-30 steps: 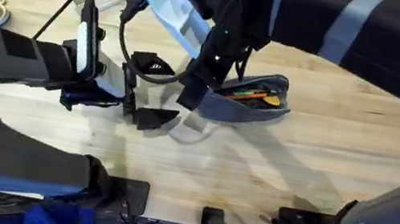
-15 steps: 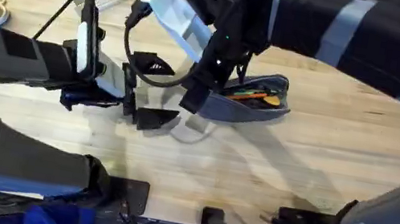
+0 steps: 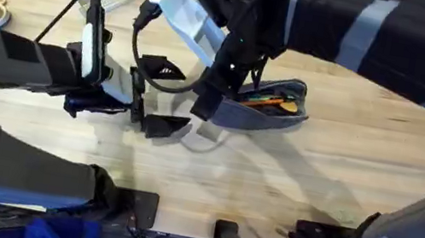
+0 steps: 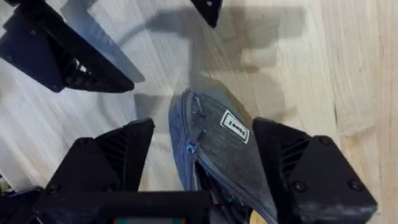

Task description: Unzip the bag, pick up the pens from the table one at a time and place them inside, then zip the bag closed.

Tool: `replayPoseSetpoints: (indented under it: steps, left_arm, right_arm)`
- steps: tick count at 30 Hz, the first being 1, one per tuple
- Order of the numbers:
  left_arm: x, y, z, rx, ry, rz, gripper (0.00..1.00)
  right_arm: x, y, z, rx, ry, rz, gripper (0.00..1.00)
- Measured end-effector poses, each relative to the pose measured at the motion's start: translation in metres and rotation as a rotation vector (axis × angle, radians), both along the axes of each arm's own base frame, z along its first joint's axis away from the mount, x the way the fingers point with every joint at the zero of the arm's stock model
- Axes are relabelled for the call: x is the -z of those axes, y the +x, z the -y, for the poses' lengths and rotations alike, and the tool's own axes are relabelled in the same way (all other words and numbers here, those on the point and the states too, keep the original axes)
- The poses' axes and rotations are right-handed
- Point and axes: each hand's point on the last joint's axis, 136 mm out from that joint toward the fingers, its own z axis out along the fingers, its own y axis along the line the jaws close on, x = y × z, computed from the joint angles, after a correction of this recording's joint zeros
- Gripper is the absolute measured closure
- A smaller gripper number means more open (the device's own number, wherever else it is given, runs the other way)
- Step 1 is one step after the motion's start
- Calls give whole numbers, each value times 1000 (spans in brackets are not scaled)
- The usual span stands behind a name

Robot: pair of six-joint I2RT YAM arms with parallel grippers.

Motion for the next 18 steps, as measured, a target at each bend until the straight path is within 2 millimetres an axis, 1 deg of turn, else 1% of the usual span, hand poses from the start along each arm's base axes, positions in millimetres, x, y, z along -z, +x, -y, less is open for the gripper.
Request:
replayPoseSetpoints:
  steps: [2, 3, 4, 6, 8, 9, 10, 12, 18]
  left_arm:
    - [0, 0, 0, 0, 0, 0, 8]
    - [0, 0, 0, 0, 0, 0, 8]
    - [0, 0, 0, 0, 0, 0, 8]
    - [0, 0, 0, 0, 0, 0, 8]
    - [0, 0, 0, 0, 0, 0, 8]
    - [0, 0, 0, 0, 0, 0, 8]
    - [0, 0, 0, 0, 0, 0, 8]
    - [0, 0, 0, 0, 0, 0, 8]
    - [0, 0, 0, 0, 0, 0, 8]
  right_arm:
    - [0, 0, 0, 0, 0, 0, 72]
    - [0, 0, 0, -1, 0, 0, 111]
    - [0, 0, 0, 1, 0, 0, 180]
    - [0, 0, 0, 0, 0, 0, 433]
    - [2, -1, 1, 0, -2, -3, 741]
    - [3, -2, 1, -1, -2, -7, 875]
    - [3, -2, 1, 1, -3, -10, 942]
    - [4, -3, 1, -1, -4, -11, 965]
    - [5, -4, 1, -1, -6, -12, 967]
